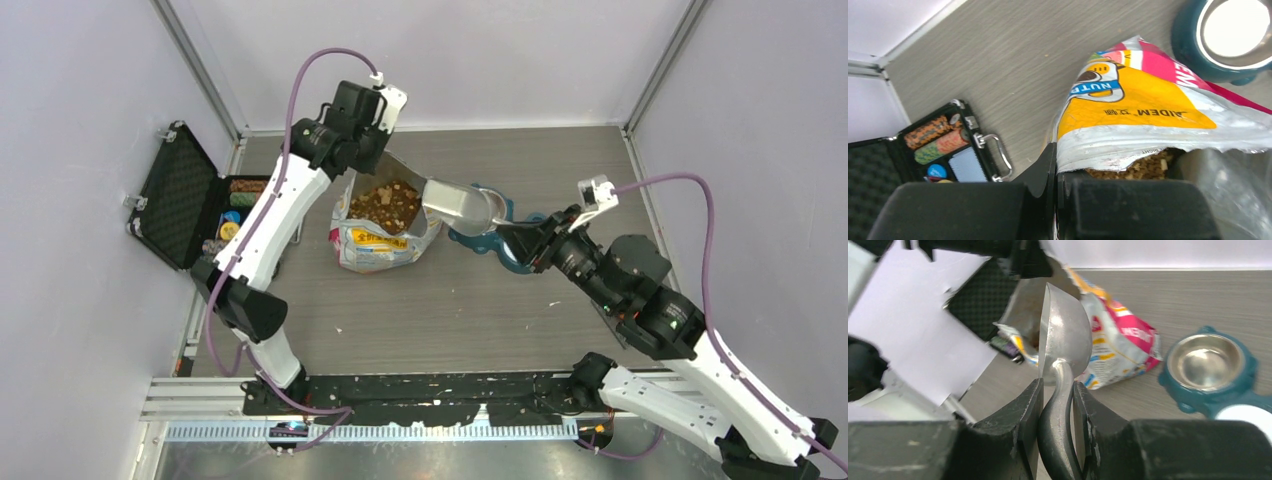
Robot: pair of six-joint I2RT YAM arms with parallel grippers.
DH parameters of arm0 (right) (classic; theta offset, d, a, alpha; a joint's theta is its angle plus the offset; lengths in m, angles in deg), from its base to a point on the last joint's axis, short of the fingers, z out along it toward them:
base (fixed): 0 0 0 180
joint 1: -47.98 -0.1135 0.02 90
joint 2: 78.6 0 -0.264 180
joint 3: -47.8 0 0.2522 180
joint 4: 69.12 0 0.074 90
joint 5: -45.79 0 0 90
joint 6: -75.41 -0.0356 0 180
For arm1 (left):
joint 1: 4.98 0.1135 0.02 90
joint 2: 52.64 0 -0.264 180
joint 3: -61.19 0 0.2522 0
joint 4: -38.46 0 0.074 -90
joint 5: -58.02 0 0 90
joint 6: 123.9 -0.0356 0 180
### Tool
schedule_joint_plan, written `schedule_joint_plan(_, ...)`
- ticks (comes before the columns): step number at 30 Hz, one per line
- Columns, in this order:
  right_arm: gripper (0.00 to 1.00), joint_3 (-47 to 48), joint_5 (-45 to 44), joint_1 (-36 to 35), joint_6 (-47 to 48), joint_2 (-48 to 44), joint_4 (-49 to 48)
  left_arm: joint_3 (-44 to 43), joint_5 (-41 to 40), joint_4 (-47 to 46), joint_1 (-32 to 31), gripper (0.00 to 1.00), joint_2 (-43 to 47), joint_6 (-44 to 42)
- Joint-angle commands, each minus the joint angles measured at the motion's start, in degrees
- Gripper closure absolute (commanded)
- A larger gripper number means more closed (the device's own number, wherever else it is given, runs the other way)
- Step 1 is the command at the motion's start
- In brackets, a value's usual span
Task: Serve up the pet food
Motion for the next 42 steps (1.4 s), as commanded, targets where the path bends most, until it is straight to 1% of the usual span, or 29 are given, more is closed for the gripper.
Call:
schedule_joint_plan(1, 0.95, 8.0, 17.2, 0.1, 3.7, 5.7, -2.3, 0.4, 5.3, -10.6, -0.7, 1.00, 9.9, 5.3)
schedule_joint_plan(2, 0.95, 8.5, 20.1, 0.1, 3.8, 6.3, -2.1, 1.3, 5.1, -11.0, -1.0, 1.00, 10.7, 5.8)
schedule_joint_plan(5, 0.95, 10.8, 20.8, 0.0, 2.6, 9.1, 0.6, 4.3, 2.8, -12.3, -2.6, 1.00, 12.6, 6.0)
schedule_joint_plan(8, 0.95, 12.5, 18.2, -0.2, 0.8, 12.4, 1.8, 6.9, 0.5, -13.0, -4.1, 1.00, 14.2, 6.0)
schedule_joint_plan(10, 0.95, 14.3, 15.6, -2.0, 0.3, 14.7, 3.2, 8.4, -1.3, -13.3, -5.4, 1.00, 15.1, 5.6)
schedule_joint_plan(12, 0.95, 16.3, 9.5, -4.6, 0.6, 17.2, 5.1, 10.0, -1.4, -14.0, -6.6, 1.00, 16.2, 5.5)
schedule_joint_plan(13, 0.95, 17.2, 3.5, -5.6, 0.7, 18.9, 6.1, 10.8, -0.6, -14.3, -7.0, 1.00, 16.9, 5.4)
schedule_joint_plan(14, 0.95, 18.7, 0.3, -7.4, 0.9, 19.6, 8.2, 11.3, -0.1, -14.6, -7.3, 1.00, 17.3, 5.4)
schedule_joint_plan(15, 0.95, 19.3, -4.8, -8.2, 0.7, 20.8, 8.9, 11.7, -0.1, -14.6, -7.6, 1.00, 17.7, 5.5)
schedule_joint_plan(17, 0.95, 20.1, -9.9, -10.2, 0.1, 22.7, 9.8, 12.4, -0.5, -14.5, -8.2, 1.00, 18.3, 6.3)
schedule_joint_plan(20, 0.95, 22.6, -16.1, -13.7, -0.2, 28.0, 11.8, 14.4, 1.6, -15.2, -9.3, 1.00, 20.0, 8.2)
schedule_joint_plan(23, 0.95, 25.8, -22.8, -15.8, -1.7, 33.2, 15.7, 16.0, 2.8, -15.8, -10.6, 1.00, 21.3, 8.9)
schedule_joint_plan(26, 0.95, 27.4, -27.1, -17.6, -4.0, 37.4, 17.5, 17.2, 2.8, -16.7, -11.0, 1.00, 22.0, 9.4)
schedule_joint_plan(28, 0.95, 27.5, -29.2, -18.0, -7.2, 39.1, 19.1, 17.6, 2.9, -16.6, -11.2, 1.00, 22.0, 9.4)
schedule_joint_plan(31, 0.95, 27.4, -31.2, -18.2, -10.2, 41.6, 22.4, 18.2, 3.4, -16.3, -11.5, 1.00, 22.1, 9.6)
schedule_joint_plan(34, 0.95, 27.5, -31.3, -18.3, -12.0, 43.6, 23.8, 19.6, 4.1, -17.2, -12.0, 1.00, 22.6, 9.8)
schedule_joint_plan(42, 0.95, 27.0, -23.5, -17.7, -11.5, 50.3, 18.0, 20.8, 5.3, -17.4, -12.5, 1.00, 22.5, 9.8)
